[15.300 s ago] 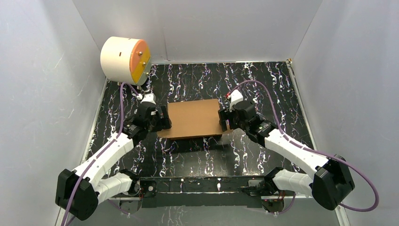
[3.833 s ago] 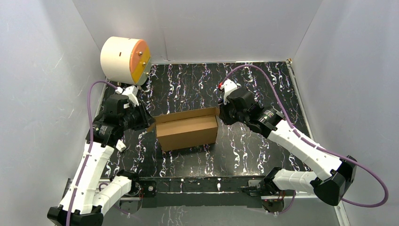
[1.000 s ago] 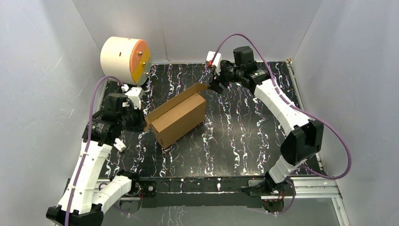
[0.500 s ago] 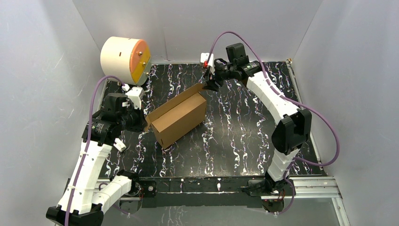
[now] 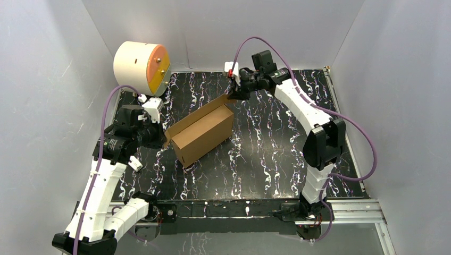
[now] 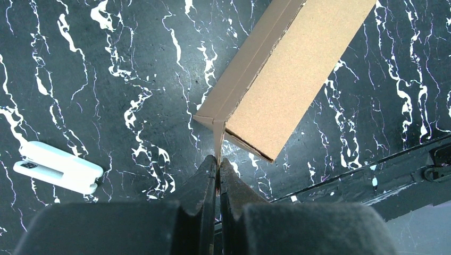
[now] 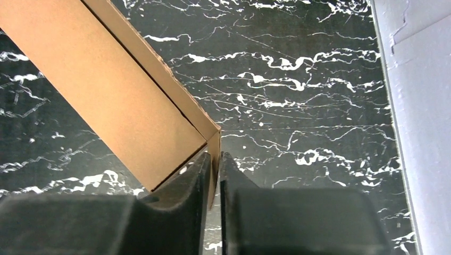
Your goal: Fold the paper box
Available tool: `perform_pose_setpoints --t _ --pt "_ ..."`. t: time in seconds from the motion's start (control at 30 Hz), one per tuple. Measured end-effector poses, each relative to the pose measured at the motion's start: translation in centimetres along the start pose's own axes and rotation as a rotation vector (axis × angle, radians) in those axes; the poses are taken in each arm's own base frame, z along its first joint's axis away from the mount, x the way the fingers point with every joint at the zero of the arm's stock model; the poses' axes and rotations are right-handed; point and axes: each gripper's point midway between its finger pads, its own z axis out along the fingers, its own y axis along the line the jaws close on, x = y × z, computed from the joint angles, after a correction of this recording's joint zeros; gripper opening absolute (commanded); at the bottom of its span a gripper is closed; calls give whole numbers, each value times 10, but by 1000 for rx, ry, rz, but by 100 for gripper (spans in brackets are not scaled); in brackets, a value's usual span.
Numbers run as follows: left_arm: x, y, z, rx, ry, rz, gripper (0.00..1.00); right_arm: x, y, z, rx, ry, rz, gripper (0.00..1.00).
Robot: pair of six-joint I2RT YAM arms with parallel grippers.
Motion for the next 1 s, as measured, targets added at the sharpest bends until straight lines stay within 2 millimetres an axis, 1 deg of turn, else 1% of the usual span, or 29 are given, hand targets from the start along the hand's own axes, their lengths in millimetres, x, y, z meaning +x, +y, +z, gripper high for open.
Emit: perform_pose_setpoints --t 0.2,0.27,0.37,0.5,0.63,0.7,0.93,1.0 --pt "-2 0 2 -5 -6 -16 0 -1 3 -1 5 5 58 6" --pt "-6 2 5 -14 -9 -31 0 0 3 -2 36 25 90 0" --pt "-10 5 13 -37 -5 -64 0 1 9 -8 119 80 136 0" --pt "-16 10 24 -66 -5 -108 0 -3 19 -18 258 151 192 0" --pt "-26 13 33 -86 -27 -161 0 -7 24 -24 411 200 259 0" --pt "-30 13 36 -89 -38 -187 0 -6 26 -26 475 221 296 0" --pt "-40 15 44 -104 -76 -255 0 6 37 -24 661 283 435 0" --pt "-43 16 46 -109 -89 -271 0 5 39 -23 710 284 465 0"
